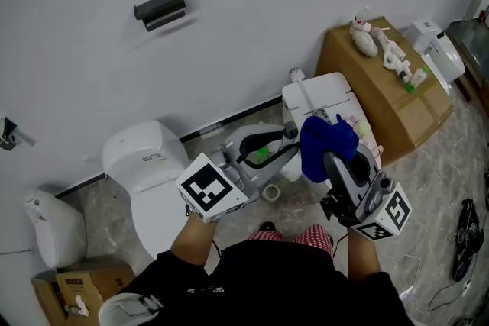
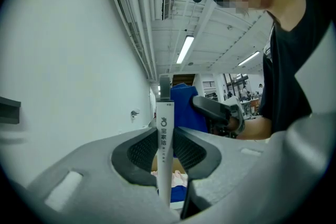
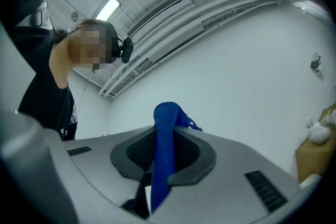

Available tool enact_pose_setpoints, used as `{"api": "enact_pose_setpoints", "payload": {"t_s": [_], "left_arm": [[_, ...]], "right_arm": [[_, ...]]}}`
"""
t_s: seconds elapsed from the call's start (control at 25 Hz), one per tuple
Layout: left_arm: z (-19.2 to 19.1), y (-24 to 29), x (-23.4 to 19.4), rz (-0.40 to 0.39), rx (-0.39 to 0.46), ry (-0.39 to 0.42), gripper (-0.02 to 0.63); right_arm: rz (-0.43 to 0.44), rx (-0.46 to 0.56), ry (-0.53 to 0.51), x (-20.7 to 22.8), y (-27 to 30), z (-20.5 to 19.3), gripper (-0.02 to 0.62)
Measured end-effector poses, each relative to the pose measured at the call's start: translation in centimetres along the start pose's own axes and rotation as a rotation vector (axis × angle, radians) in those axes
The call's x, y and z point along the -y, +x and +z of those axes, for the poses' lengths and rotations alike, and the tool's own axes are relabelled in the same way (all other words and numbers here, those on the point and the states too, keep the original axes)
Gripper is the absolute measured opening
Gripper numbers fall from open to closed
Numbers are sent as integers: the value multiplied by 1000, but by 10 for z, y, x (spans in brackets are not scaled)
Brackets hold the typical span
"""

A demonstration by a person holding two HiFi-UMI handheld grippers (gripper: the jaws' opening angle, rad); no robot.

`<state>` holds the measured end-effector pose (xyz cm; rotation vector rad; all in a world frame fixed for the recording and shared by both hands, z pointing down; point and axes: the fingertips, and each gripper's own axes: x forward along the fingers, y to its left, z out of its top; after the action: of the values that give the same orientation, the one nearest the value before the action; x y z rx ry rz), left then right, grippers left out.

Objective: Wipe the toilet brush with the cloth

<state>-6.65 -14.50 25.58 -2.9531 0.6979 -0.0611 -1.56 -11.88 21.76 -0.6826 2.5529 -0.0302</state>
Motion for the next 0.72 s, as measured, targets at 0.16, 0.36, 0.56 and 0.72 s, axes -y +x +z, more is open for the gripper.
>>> {"api": "enact_pose_setpoints", "payload": {"t_s": [0.16,0.36,0.56,0.72], "left_arm": [[10,-7,7,-23,20,-16,95],[23,-14,16,-56,53,-43,95],[33,-11,24,-77,64,-44,95],[39,-2,31,-101,67,-28,95]], "right_arm": [[49,7,-38,-14,5,8,63],[89,13,-34,-25,9,12,63],[82,-4,-39,-23,12,12,63],[83,-10,-63,-19,9,16,63]]}}
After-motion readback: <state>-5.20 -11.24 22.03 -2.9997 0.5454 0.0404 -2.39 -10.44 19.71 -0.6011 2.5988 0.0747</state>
